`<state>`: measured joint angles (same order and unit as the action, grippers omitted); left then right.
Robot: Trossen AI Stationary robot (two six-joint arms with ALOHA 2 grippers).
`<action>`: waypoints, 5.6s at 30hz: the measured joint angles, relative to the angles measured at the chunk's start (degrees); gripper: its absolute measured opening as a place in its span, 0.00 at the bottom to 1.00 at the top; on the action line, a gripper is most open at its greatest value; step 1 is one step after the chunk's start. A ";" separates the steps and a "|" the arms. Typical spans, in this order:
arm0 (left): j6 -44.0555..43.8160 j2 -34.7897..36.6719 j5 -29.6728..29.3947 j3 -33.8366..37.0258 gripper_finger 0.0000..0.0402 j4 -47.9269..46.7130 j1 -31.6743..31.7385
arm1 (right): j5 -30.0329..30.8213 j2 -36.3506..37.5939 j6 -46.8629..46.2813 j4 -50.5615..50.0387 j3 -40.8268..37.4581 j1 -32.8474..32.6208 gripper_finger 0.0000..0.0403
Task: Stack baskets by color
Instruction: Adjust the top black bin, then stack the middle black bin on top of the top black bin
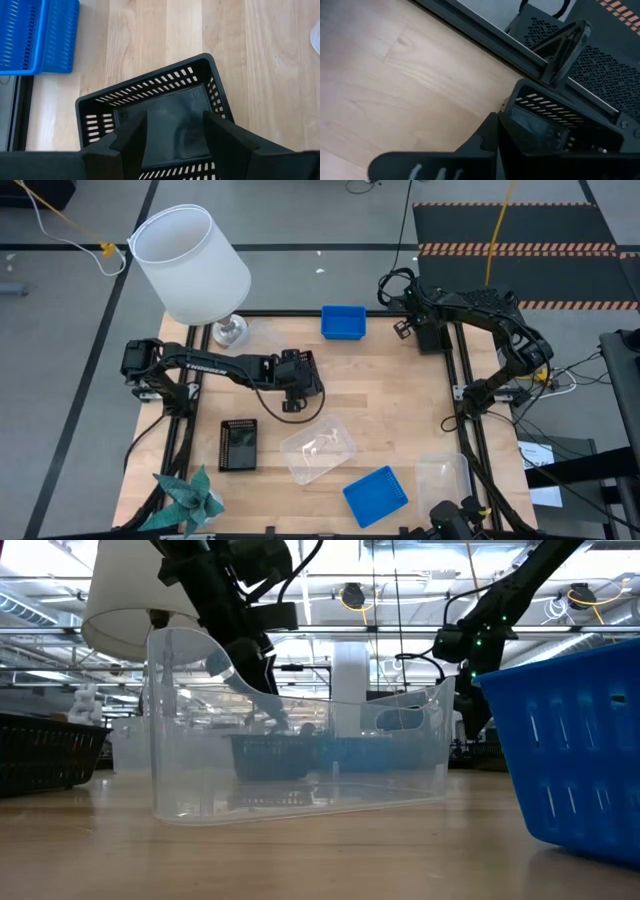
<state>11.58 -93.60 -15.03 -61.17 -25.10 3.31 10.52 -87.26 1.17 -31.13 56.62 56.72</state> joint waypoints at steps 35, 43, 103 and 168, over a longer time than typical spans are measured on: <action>2.37 -0.04 -0.78 -3.94 0.49 -4.63 -0.50 | -4.78 7.00 -0.59 1.47 -0.79 -4.46 0.00; -4.51 -0.02 -1.57 -11.21 0.49 -14.23 -3.14 | -4.79 21.91 -4.70 -2.27 -2.46 -23.26 0.00; -0.16 -0.87 1.16 -14.30 0.02 -16.83 -5.09 | -2.89 33.63 -6.46 11.70 -6.33 -53.08 0.12; 8.83 1.30 -26.10 -17.84 0.51 -0.33 -20.94 | 16.46 12.82 17.59 0.01 9.53 -63.83 0.01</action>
<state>20.41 -92.30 -41.13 -79.00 -25.43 -17.63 26.98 -74.44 18.76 -31.13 66.15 -7.11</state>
